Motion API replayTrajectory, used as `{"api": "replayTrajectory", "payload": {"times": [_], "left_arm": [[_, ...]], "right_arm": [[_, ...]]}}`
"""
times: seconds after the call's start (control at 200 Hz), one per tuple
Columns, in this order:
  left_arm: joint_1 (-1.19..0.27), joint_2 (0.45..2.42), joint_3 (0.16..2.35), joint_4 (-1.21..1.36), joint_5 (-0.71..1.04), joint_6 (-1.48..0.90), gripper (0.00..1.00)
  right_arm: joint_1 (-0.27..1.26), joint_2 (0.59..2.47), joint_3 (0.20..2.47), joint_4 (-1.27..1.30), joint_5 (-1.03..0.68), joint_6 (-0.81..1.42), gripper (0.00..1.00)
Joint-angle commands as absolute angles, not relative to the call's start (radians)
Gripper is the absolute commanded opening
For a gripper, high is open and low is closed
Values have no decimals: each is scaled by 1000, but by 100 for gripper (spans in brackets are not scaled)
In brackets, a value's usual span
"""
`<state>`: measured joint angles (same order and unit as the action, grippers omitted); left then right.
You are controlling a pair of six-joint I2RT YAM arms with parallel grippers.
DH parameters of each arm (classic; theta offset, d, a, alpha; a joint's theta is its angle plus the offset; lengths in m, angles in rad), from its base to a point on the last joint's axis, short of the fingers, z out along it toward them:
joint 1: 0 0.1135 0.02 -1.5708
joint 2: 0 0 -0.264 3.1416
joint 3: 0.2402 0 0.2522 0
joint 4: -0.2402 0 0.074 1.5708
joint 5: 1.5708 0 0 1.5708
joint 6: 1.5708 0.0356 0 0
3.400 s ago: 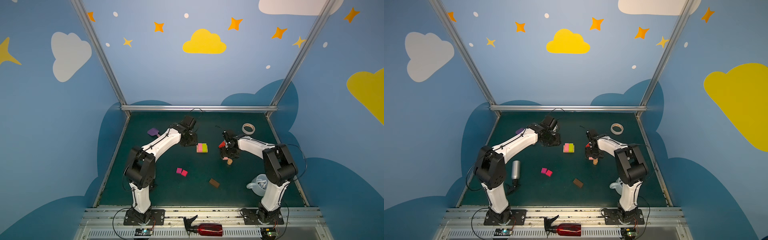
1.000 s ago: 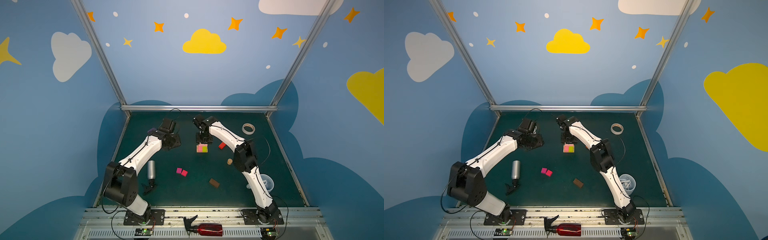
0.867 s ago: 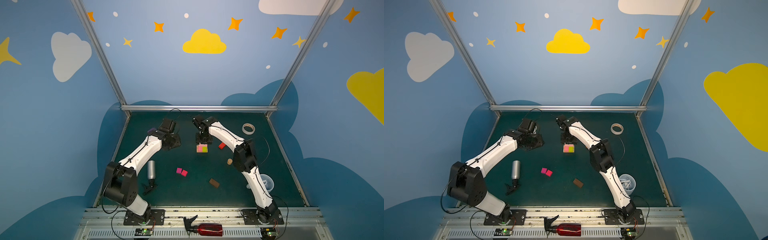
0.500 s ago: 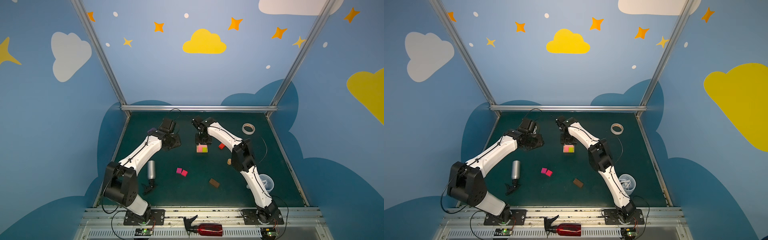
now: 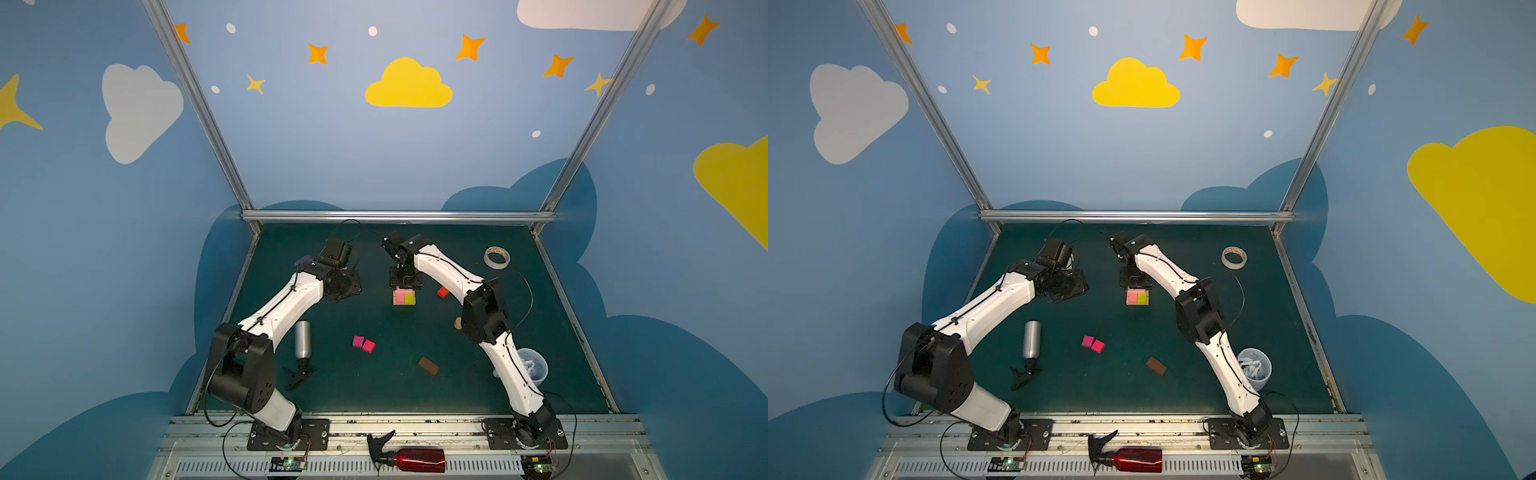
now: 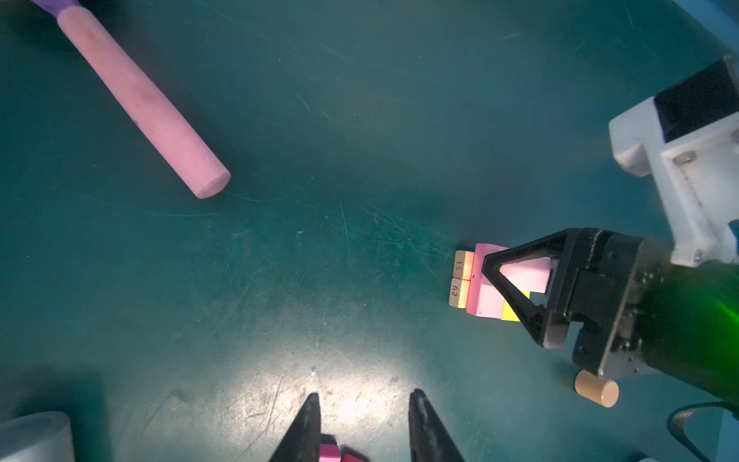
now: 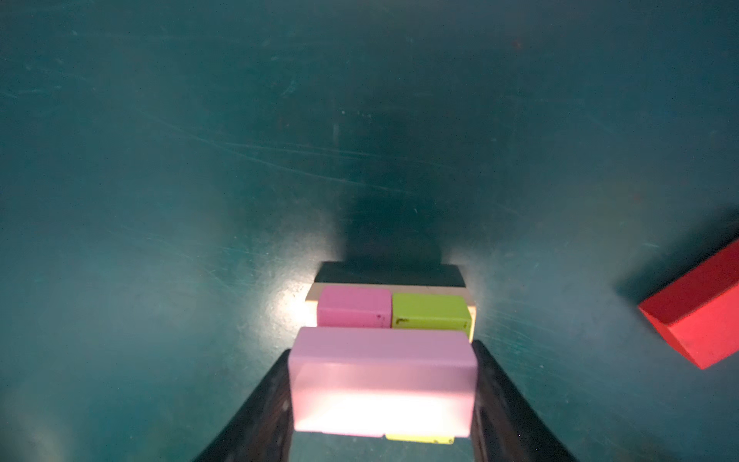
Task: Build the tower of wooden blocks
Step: 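Lower the light pink block against the magenta and lime-green blocks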
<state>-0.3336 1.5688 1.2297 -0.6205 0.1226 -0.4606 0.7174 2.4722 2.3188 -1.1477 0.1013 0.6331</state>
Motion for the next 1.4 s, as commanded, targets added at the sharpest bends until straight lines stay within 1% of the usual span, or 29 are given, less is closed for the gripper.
{"api": "replayTrajectory", "payload": {"times": [0.0,0.36,0.506,0.576,1.397], "left_arm": [[-326,1540,1223,-623,121,-457,37],[-324,1538,1222,-625,123,-459,38],[-325,1537,1221,-626,123,-458,37],[-324,1536,1219,-626,123,-458,37],[-322,1525,1212,-625,123,-457,37]], "right_arm": [[723,2488,2341,-1182,131,647,53],[723,2486,2341,-1181,133,647,54],[723,2490,2341,-1178,130,649,56],[724,2490,2341,-1178,129,649,59],[725,2496,2341,-1174,124,656,66]]}}
